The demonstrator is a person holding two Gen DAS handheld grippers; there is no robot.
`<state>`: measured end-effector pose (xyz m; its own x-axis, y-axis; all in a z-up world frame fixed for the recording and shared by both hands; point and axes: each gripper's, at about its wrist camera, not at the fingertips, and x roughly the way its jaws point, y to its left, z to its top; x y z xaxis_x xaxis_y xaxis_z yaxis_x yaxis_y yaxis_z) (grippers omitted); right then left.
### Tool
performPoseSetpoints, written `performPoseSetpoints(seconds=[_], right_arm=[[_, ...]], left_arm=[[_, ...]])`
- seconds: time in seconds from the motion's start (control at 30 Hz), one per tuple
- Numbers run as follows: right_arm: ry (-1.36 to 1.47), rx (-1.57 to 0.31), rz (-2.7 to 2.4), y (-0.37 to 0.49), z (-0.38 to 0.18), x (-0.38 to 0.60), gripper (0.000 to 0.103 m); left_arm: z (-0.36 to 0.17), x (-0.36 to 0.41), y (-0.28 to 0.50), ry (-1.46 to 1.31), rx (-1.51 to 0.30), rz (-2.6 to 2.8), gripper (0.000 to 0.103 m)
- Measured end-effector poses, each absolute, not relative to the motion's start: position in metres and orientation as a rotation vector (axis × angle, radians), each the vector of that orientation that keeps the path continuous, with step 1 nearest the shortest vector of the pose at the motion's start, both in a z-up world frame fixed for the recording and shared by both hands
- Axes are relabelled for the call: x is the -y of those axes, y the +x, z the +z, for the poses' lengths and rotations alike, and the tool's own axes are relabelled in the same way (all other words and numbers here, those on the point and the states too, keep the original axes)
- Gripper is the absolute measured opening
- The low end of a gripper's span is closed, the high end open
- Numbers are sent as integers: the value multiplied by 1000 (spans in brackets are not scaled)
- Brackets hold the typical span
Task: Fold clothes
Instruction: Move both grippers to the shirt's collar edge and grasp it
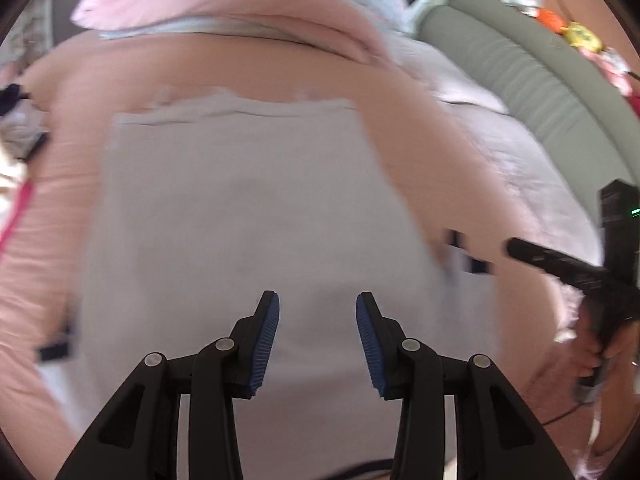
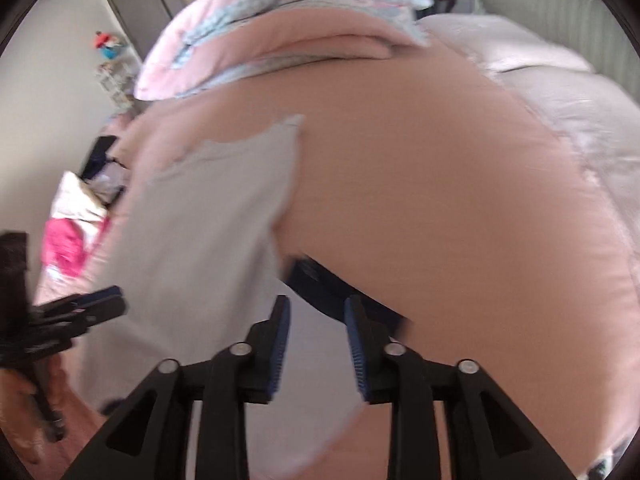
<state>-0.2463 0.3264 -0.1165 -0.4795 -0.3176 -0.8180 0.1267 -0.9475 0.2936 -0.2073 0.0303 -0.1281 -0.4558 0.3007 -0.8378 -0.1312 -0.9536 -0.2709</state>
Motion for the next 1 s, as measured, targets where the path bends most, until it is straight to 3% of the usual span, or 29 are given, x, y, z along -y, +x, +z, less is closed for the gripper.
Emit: performPoseSetpoints(seconds=[0.23,0.27,0.37,0.47,0.6,0.67,0.7,0.73,0.77,0.8,0.83,1.0], right_arm=[[1536,-36,-2398,-310,-138,-245,32],[1544,-27,-2428,-324,-140,-245,32],[1542,73,-2487,-367,-144,-257,32],[1566,200,-2561,-417,-158,-280,53],[1632,431,-2469,-473,-188,-297,53],[1649,433,-2392,-493,-206,-291,53],[1656,397,-2390,-499,-211,-286,55],[1637,344,-2414,-501,-210,-279,54],[1605,314,-2389,-500,-207,-270,48],[1573,284,-2364,-499,-204,-260,14],[1542,255,-2339,-498,-201,-251,4],[1313,80,-2359,-462,-154,-216,3]], left_arm=[[-139,59,-265,-1551,198,2599,37],[-138,74,-276,-1543,179,2643,37],[-146,119,-323,-1548,369,2688,37],[-166,147,-370,-1578,547,2628,37],[-180,150,-401,-1560,511,2631,37],[-174,142,-398,-1527,441,2660,36],[-171,139,-397,-1510,406,2674,35],[-167,135,-396,-1492,370,2688,10],[-164,131,-395,-1475,335,2701,4],[-161,127,-394,-1457,300,2713,4],[-158,124,-392,-1439,265,2725,4],[-126,120,-377,-1327,109,2806,4]])
